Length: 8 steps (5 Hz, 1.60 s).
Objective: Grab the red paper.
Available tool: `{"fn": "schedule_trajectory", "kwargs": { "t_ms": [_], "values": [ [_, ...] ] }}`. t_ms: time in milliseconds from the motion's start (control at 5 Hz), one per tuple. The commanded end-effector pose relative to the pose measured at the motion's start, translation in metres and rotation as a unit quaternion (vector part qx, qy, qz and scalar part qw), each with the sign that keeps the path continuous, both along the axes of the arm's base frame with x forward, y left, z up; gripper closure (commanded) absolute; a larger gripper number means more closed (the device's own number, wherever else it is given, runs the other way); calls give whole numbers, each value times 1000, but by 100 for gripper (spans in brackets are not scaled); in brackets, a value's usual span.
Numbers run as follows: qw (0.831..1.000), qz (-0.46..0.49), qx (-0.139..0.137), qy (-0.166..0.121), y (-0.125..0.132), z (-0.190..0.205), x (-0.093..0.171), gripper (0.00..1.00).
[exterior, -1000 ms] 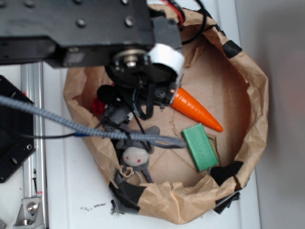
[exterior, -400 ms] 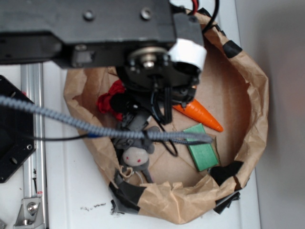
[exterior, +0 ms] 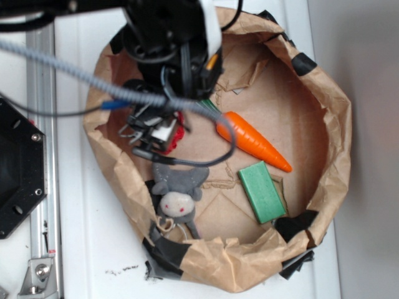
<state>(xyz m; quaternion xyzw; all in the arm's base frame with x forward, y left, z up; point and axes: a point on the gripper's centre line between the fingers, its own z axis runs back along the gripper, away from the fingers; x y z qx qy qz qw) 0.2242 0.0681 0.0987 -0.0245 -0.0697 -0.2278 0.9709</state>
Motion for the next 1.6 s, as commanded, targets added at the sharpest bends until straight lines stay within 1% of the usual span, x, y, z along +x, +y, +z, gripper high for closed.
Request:
{"fn": "schedule_trajectory", "kwargs": {
  "t_ms": [0, 200, 400, 600, 800, 1000, 1200, 1400],
  "values": [
    [997, -69, -27, 39, -3, -29, -16, 0],
    [995, -81, -34, 53, -8, -32, -28, 0],
    [996, -58, -30, 52, 0, -42, -30, 0],
    [996, -60, -25, 59, -13, -52, -27, 0],
    [996, -69, -10, 51, -37, -64, -18, 0],
    [998, -53, -7, 46, -51, -75, -2, 0],
    [998, -46, -8, 43, -60, -75, 11, 0],
    [998, -40, -8, 41, -60, -70, 13, 100]
  ]
}}
